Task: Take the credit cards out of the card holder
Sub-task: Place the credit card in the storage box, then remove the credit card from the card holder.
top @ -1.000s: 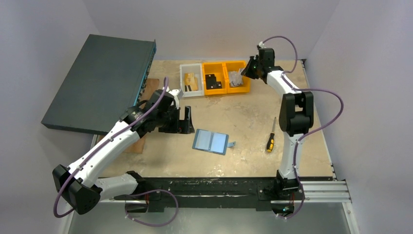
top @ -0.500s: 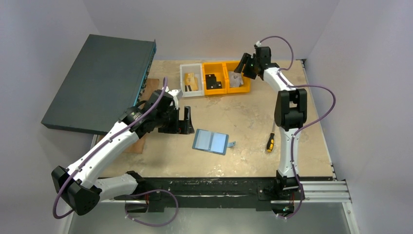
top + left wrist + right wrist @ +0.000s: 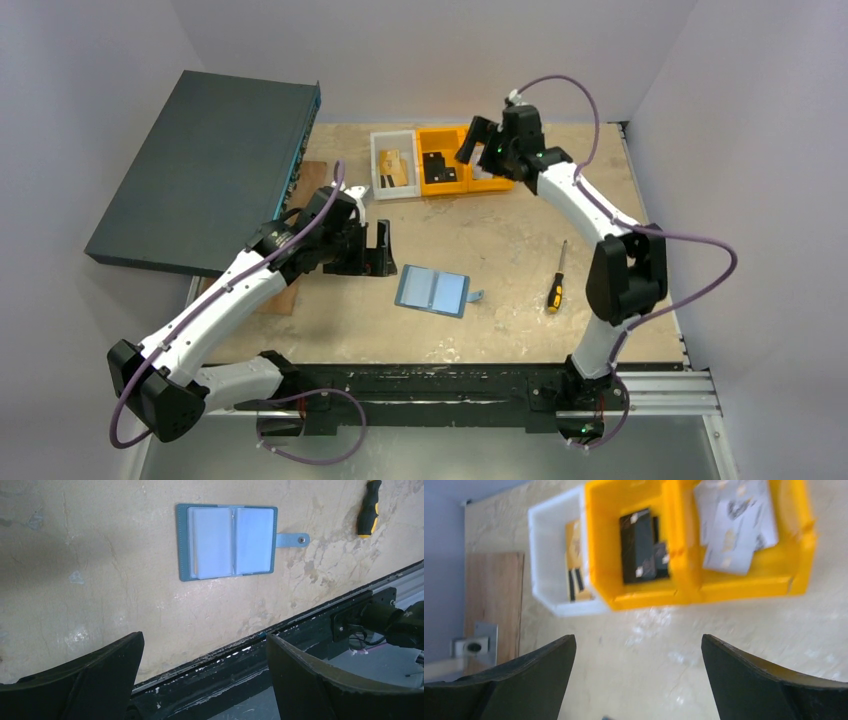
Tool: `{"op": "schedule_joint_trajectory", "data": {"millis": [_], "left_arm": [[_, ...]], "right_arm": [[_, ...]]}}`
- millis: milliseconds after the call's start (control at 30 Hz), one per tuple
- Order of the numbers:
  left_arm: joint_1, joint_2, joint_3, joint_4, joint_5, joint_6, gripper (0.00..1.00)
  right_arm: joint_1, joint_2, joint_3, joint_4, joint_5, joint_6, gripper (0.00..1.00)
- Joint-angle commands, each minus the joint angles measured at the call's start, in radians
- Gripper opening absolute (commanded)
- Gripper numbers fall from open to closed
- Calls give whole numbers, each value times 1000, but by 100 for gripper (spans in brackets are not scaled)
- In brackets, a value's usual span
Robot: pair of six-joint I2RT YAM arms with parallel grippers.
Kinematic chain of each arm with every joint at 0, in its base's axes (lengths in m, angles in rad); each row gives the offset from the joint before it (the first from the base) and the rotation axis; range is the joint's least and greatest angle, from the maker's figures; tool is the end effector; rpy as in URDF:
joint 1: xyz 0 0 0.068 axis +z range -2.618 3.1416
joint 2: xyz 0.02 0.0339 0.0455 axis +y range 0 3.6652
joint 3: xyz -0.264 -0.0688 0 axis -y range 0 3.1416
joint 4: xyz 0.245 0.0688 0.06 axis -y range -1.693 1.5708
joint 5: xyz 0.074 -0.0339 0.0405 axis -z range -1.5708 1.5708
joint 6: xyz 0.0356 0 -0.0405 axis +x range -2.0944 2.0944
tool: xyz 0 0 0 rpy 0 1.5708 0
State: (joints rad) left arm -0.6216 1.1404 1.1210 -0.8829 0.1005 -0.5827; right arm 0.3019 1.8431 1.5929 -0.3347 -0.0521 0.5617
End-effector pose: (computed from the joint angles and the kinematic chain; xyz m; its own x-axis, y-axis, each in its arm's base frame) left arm 0.1798 -0.1332 0.3228 -0.8793 -0.0436 -0.4742 0.1749 0.8966 -0.4068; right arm 0.4144 0.1310 0.3048 -0.6264 0.3620 -0.6903 -0.0056 0.8835 0.4684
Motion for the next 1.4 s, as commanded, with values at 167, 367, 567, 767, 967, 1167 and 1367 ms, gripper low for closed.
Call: {"op": "schedule_joint_trajectory", "data": {"millis": [167, 367, 567, 767, 967, 1167, 1367], "left_arm": [[32, -32, -54, 57, -59, -50, 92], [45, -37, -106, 86, -75, -80, 92], [45, -38, -150, 105, -78, -98, 92], [45, -39, -180, 124, -75, -118, 92], [45, -32, -202, 141, -76, -127, 92], [45, -10, -229, 170, -68, -144, 92], [44, 10, -258, 198, -76, -163, 92]], "right_arm": [[292, -246, -386, 22, 144, 196, 99], [473, -242, -484, 16, 187, 295, 93], [559, -180, -493, -7, 234, 318, 78], [575, -118, -474, -13, 240, 312, 56], [580, -73, -455, -13, 224, 284, 54], [585, -18, -446, 13, 175, 242, 53], [585, 26, -440, 50, 117, 165, 40]]}}
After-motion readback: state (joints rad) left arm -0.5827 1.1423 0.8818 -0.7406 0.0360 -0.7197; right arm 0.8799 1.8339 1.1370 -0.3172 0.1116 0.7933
